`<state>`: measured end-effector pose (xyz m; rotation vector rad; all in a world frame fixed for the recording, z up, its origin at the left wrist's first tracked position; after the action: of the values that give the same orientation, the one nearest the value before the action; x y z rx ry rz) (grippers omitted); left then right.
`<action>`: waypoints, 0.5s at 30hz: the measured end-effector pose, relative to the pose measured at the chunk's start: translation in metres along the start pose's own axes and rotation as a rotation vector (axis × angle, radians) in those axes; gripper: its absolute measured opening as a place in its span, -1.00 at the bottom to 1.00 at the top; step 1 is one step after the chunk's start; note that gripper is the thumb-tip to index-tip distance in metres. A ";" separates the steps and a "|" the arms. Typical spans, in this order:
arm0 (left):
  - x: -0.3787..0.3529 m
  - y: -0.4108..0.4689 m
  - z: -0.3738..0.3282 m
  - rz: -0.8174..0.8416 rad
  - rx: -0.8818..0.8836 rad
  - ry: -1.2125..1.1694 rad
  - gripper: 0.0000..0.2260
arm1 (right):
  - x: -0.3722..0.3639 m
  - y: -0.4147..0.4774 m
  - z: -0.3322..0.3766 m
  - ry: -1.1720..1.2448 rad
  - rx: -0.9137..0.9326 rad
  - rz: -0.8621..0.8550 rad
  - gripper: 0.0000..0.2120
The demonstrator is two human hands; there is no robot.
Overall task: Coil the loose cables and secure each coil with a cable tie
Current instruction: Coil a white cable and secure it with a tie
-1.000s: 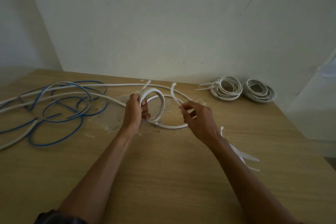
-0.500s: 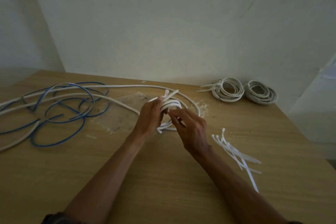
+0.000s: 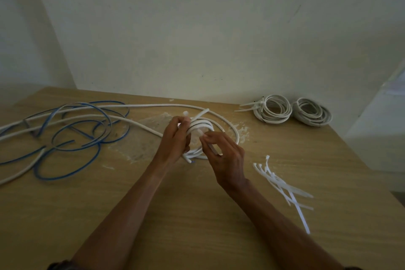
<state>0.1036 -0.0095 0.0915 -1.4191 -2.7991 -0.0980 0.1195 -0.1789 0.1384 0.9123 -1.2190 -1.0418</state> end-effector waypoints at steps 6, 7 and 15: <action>0.000 -0.005 -0.013 0.004 -0.108 0.027 -0.72 | -0.003 -0.004 -0.021 0.225 -0.313 -0.008 -0.89; -0.004 -0.006 -0.017 0.011 -0.148 0.065 -0.71 | -0.006 -0.005 -0.028 0.352 -0.447 -0.012 -0.88; -0.018 -0.025 -0.041 -0.016 -0.410 0.372 -0.76 | -0.023 -0.003 -0.034 0.768 -0.649 0.240 -0.91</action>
<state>0.0932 -0.0412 0.1306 -1.2682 -2.5666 -0.8818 0.1516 -0.1580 0.1247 0.5397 -0.2939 -0.7070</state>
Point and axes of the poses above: each hand's wrist, its own y-axis towards the middle knuckle, its own x-axis out of the back of the hand, z = x × y, the point moved 10 cm from there along y, towards the middle knuckle, and after that the axes turned 11 degrees about x, right-handed, at the moved point
